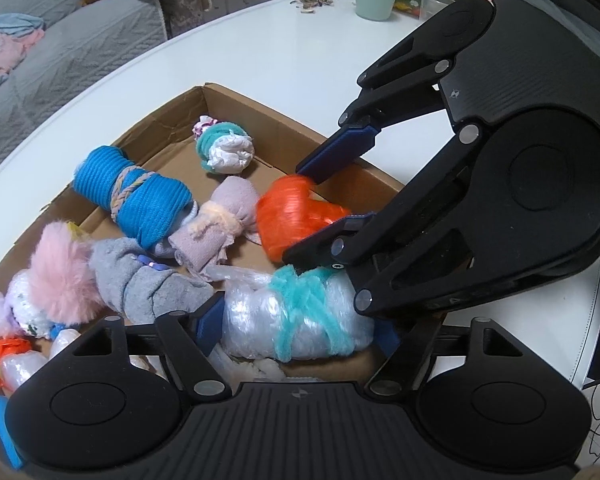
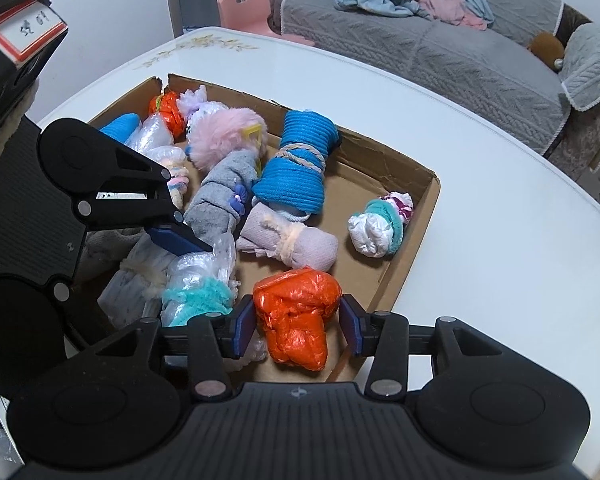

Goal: Organize objects
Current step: 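Carry both bundles over the tray and lower them inside, then open both tools to release the bundles into the tray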

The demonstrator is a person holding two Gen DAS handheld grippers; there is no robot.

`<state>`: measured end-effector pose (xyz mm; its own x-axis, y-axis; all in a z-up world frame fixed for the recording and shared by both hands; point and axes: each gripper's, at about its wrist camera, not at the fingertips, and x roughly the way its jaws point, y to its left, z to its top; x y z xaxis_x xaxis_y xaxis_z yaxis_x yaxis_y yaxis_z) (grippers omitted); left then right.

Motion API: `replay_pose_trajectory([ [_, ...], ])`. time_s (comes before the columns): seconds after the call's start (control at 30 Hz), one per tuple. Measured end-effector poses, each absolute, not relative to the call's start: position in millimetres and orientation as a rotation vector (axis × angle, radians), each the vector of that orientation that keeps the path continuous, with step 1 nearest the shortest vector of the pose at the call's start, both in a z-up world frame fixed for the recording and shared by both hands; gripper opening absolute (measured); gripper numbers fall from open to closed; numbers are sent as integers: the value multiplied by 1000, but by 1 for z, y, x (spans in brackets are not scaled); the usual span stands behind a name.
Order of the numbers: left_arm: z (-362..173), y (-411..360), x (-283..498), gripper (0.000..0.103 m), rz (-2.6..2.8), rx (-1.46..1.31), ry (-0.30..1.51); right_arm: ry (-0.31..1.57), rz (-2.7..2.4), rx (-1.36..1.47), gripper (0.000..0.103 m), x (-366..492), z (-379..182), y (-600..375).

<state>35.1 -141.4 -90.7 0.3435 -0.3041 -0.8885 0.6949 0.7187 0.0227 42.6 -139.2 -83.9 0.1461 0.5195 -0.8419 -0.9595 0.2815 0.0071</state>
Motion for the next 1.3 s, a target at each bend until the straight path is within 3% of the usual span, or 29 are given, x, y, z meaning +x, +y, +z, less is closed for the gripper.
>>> replay_pose_trajectory([
  [0.27,-82,-137,32,86,-651,395,1022,853,1172,-618,47,42,-81,-138],
  [0.57,-62,-121,27,98,-562,300,1021,844,1130,-528,66,47,-67,-139],
  [0.93,-39,-68,10,102,-256,76,1064,910,1090,-373,89,35,-57,-128],
  [1.3,-22,-35,-27,102,-123,-27,1024,957,983,-290,99,12,-53,-135],
])
